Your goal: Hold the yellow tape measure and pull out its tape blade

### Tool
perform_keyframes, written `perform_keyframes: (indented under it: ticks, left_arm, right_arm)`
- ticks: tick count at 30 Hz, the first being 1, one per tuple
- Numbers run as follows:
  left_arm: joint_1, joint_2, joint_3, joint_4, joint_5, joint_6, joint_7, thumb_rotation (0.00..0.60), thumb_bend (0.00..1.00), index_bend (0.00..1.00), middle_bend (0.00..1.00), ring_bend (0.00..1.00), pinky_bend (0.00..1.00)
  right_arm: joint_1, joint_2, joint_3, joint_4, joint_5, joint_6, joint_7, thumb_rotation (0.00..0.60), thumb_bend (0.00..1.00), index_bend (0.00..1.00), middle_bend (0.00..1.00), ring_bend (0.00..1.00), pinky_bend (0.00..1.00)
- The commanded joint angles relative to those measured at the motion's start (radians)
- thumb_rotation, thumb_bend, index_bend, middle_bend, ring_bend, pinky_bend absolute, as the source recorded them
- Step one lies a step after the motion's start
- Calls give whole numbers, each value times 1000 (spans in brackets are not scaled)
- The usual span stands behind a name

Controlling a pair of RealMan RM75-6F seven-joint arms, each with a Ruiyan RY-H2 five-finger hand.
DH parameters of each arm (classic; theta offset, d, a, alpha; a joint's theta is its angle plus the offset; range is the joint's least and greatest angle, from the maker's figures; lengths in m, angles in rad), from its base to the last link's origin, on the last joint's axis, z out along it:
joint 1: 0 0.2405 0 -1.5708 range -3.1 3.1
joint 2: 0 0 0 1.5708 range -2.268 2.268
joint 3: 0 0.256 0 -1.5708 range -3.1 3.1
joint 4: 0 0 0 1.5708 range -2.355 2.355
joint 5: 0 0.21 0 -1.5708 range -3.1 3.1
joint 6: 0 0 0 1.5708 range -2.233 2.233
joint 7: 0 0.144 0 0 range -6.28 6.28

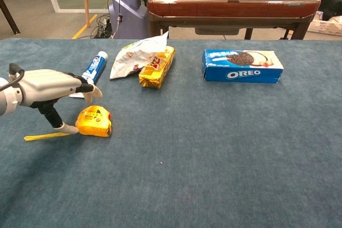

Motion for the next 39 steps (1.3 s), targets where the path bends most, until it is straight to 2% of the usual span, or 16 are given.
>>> perform_keyframes:
  ticks: [1,8,30,36,39]
  left_arm:
    - [5,-21,-3,-4,-18,23,28,600,205,144,225,7,0]
    - [9,-66,-5,19,-33,75,104,600,205,188,218,40,0]
    - [4,-124,-41,38,-111,81,165,600,205,229,220,90,0]
    - [2,-135,-47,53,-119,76,167,600,206,270,264,120,0]
    - [7,-144,-51,67,-108,73,140,600,206,322,320,168,0]
  right_arm:
    - [0,-1,-1,3,1,-2,4,600,266,290,344,276,411]
    - [-2,-1,-1,10,0,-1,12,600,266,290,344,276,411]
    - [-9,3,-3,22,11,-4,24,600,266,290,346,276,412]
    - [-9,2,-1,25,15,-5,26,600,266,290,347,276,411]
    - [-8,2,-1,24,15,-6,26,600,266,290,347,276,411]
